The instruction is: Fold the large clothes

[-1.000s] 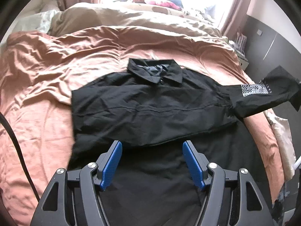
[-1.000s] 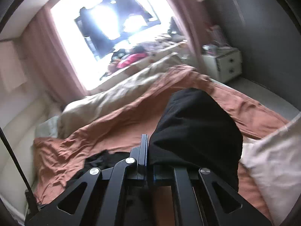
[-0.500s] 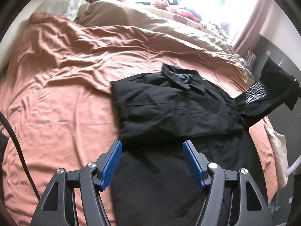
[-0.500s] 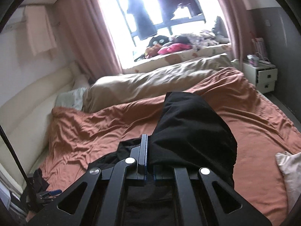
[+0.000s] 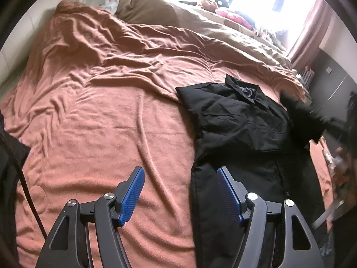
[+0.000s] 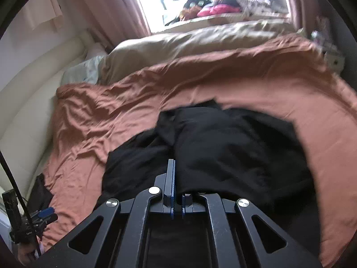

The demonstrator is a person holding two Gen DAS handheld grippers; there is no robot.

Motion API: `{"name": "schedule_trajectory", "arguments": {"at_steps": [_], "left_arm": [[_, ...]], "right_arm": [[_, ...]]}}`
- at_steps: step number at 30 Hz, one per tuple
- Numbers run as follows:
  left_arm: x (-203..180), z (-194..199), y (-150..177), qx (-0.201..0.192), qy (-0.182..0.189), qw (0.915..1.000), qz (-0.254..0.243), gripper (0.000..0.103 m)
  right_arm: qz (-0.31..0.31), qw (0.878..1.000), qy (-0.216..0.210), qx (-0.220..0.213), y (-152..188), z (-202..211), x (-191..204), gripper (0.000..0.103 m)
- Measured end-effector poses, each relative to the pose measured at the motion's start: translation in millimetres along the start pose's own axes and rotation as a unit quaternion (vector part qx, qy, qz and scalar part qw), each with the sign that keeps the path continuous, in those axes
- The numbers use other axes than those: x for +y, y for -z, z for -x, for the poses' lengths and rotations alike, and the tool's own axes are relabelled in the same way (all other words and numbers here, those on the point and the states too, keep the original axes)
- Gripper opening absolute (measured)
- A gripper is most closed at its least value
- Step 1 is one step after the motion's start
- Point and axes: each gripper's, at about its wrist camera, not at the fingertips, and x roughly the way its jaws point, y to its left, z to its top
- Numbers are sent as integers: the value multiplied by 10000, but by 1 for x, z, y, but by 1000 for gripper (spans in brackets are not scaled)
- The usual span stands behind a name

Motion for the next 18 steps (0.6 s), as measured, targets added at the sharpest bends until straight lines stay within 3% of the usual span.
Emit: {"name": "schedule_trajectory", "arguments": {"at_steps": [6,8,9,10,15,18], "left_arm": [[6,-4,10,257,107,9996,77,69],[2,-5,12,342,116,9993,28,69],[-1,-5,12,377,125,9992,3,69],[-5,-6,11,388,149,9991,-9,69],[-34,-9,7,393,318,9987,-50,70],[-66,-14,3,361,366,9984,-235,70]], "right_arm": [[-270,9961,-101,836,24,-57,-11,7],[-355,9951,-226,889,29,-58,-13,31],[-423,9944,-325,910,31,-56,-19,70],[-473,9941,-395,888,32,-53,-22,92],[-542,9930,-698,779,28,-25,-46,92],[-544,9946,-658,588,22,-3,-69,92]]}}
